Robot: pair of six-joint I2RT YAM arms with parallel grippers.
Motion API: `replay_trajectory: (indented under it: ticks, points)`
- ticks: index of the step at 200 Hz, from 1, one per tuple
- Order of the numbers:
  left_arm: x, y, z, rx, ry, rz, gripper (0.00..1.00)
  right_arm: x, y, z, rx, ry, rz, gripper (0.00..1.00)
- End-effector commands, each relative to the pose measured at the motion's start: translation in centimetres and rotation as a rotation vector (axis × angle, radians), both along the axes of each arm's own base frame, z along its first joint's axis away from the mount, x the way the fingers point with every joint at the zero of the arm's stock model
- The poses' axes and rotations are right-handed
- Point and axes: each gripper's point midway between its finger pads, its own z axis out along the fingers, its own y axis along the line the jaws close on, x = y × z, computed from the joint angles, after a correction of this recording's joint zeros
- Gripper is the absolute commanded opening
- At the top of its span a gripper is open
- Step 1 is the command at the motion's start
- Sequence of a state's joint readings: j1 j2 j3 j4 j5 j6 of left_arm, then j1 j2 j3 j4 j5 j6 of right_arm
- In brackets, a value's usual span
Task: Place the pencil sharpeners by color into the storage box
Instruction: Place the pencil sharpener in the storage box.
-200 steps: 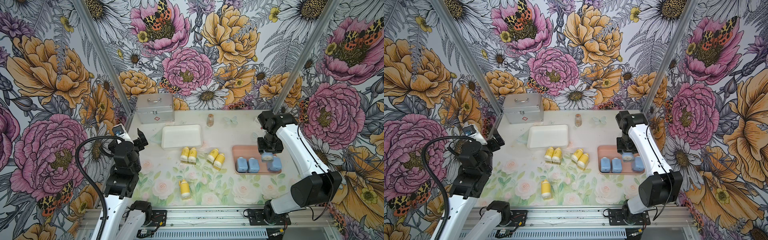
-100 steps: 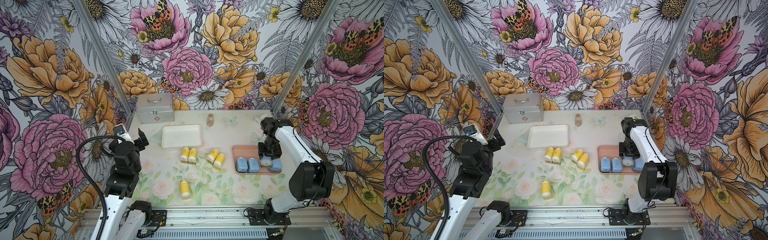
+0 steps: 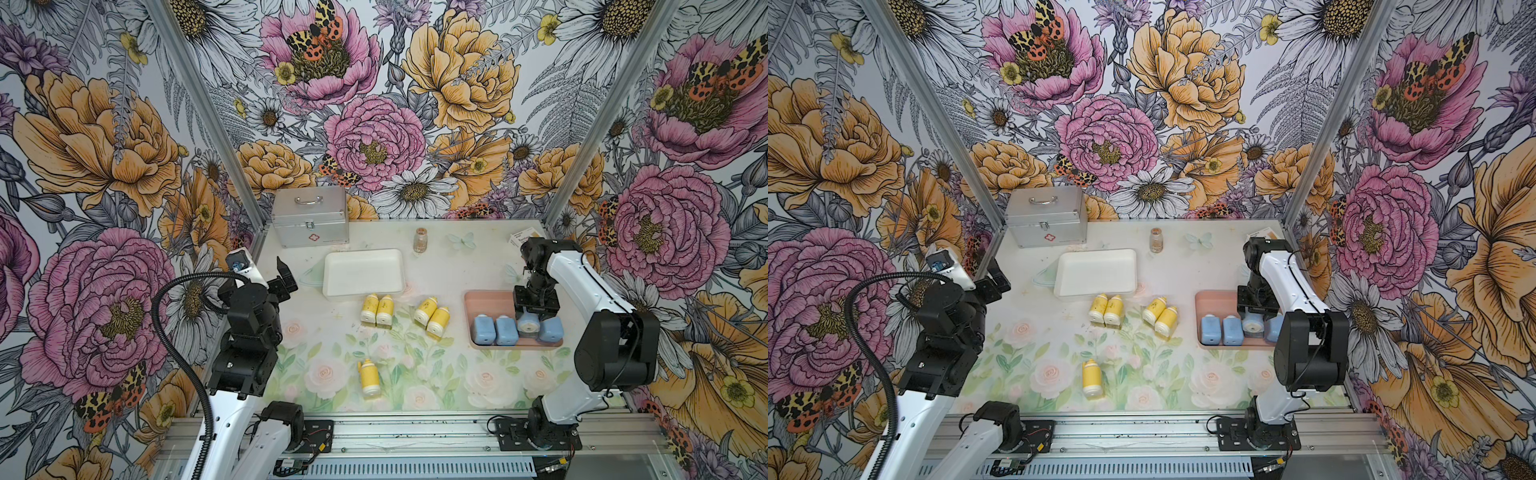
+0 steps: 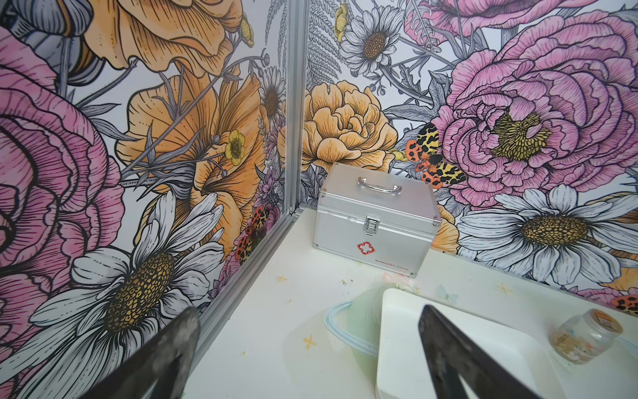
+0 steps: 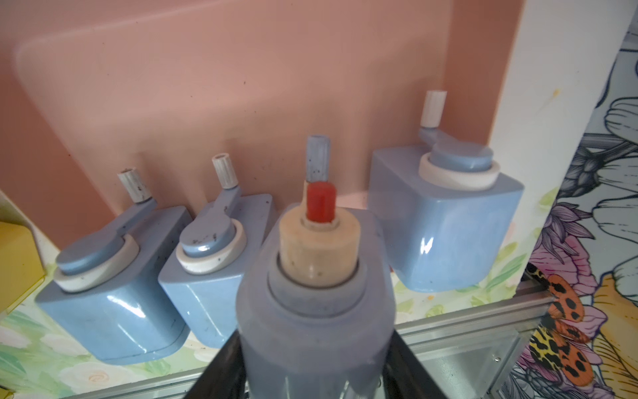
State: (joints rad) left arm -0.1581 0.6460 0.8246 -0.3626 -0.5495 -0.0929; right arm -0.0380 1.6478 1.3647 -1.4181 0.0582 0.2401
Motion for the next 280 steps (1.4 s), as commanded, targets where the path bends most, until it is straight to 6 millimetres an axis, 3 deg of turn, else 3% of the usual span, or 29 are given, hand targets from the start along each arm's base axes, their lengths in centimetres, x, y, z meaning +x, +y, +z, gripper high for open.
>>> replay_trajectory:
  ticks: [1,194,280]
  points:
    - [0.0,-0.6,0.1,0.016,-0.005,-0.038,0.99,0.6,-0.5,-0.1,-0.003,-0.011,-0.005,0.38]
    - [-0.2,-0.6,0.3,0.012,-0.013,-0.038,0.99,0.1,-1.9,-3.6,-0.036,0.114,-0.033,0.44]
    - [-0.1,-0.5,0.3,0.013,-0.012,-0.035,0.99,0.1,-2.1,-3.8,-0.053,0.127,-0.036,0.56]
